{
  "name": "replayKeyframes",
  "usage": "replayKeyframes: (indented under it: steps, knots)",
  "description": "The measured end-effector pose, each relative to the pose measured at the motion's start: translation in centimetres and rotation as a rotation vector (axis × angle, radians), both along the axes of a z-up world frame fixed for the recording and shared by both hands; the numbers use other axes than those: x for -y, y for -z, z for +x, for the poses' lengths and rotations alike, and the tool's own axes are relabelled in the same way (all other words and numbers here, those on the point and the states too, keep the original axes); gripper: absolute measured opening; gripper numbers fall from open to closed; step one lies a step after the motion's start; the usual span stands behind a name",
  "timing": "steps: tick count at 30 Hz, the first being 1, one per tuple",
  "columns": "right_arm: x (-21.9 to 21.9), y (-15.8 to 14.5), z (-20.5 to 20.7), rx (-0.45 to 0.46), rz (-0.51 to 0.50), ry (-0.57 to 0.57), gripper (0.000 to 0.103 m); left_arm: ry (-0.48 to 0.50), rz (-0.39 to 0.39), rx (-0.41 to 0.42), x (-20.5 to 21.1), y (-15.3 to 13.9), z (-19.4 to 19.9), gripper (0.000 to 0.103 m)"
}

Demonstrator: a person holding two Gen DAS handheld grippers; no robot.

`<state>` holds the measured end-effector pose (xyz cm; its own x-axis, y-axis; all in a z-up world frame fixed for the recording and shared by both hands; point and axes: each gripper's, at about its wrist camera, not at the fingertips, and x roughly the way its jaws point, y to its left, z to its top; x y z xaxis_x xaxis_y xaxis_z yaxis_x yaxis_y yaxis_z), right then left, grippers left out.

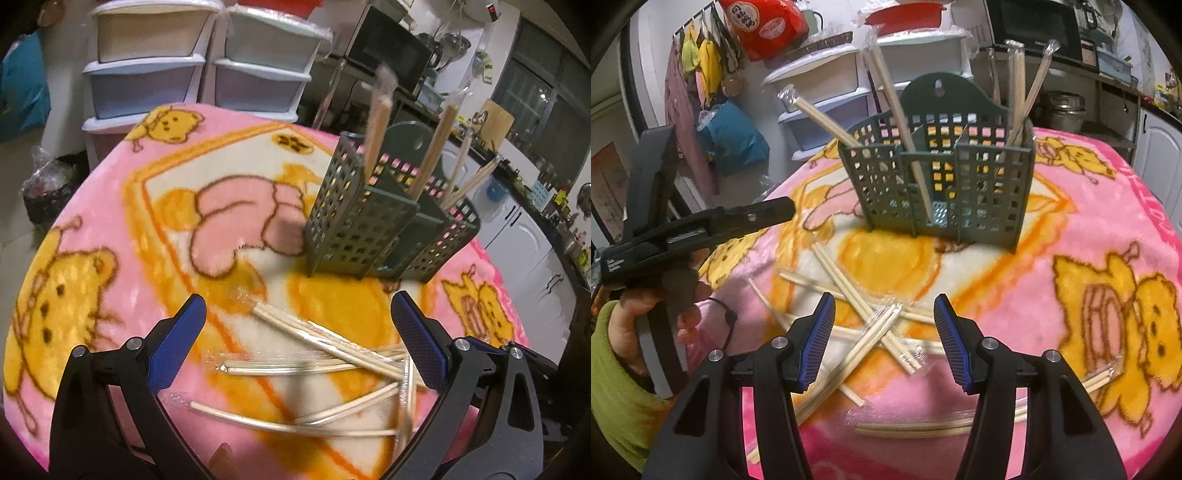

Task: Organize utensils
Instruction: 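Grasp a wrapped chopstick with the left tool while the right tool grasps another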

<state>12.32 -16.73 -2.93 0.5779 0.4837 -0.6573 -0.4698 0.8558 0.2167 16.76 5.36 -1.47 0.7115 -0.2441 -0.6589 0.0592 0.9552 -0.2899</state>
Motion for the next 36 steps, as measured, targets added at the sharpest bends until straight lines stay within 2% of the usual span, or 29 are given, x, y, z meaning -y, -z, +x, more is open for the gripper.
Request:
replayKeyframes:
  steps: [3,8,11,16,21,24,26,30,33,36]
  knots:
    - [-0.3,0.5,0.2,-0.023,0.001,-0.004,0.053,0.003,-0.003,-0.022,0.0,0.6,0.6,0.092]
    - [-0.7,1.3,0.7,-0.061,0.006,-0.016,0.053,-0.002,-0.051,-0.073,-0.5,1.8,1.8,0.091]
    - [-1.0,1.6,1.1,-0.079,0.007,-0.014,0.053,0.000,-0.071,-0.094,-0.7,2.3,2.6,0.083]
    - [-1.3,2.3,2.1,-0.113,0.025,-0.012,0.050,-0.007,-0.092,-0.138,-0.8,3.3,3.8,0.063]
    - [-1.8,2.8,3.1,-0.129,0.023,0.002,0.049,-0.009,-0.093,-0.165,-0.7,4.2,4.2,0.051]
    - [-2.1,3.1,3.7,-0.142,0.024,0.005,0.047,-0.009,-0.083,-0.176,-0.6,4.7,4.4,0.049]
    - [-2.3,3.3,3.9,-0.146,0.019,0.006,0.043,-0.010,-0.081,-0.176,-0.6,4.7,4.4,0.048]
    - [-2.7,3.5,4.0,-0.141,0.011,0.000,0.036,-0.016,-0.075,-0.178,-0.6,4.9,4.6,0.041]
    - [-3.0,3.6,4.1,-0.138,0.005,-0.004,0.026,-0.027,-0.082,-0.179,-0.8,4.9,4.8,0.040]
    - [-3.0,3.7,4.2,-0.138,0.005,-0.006,0.020,-0.044,-0.095,-0.182,-1.2,4.9,5.0,0.040]
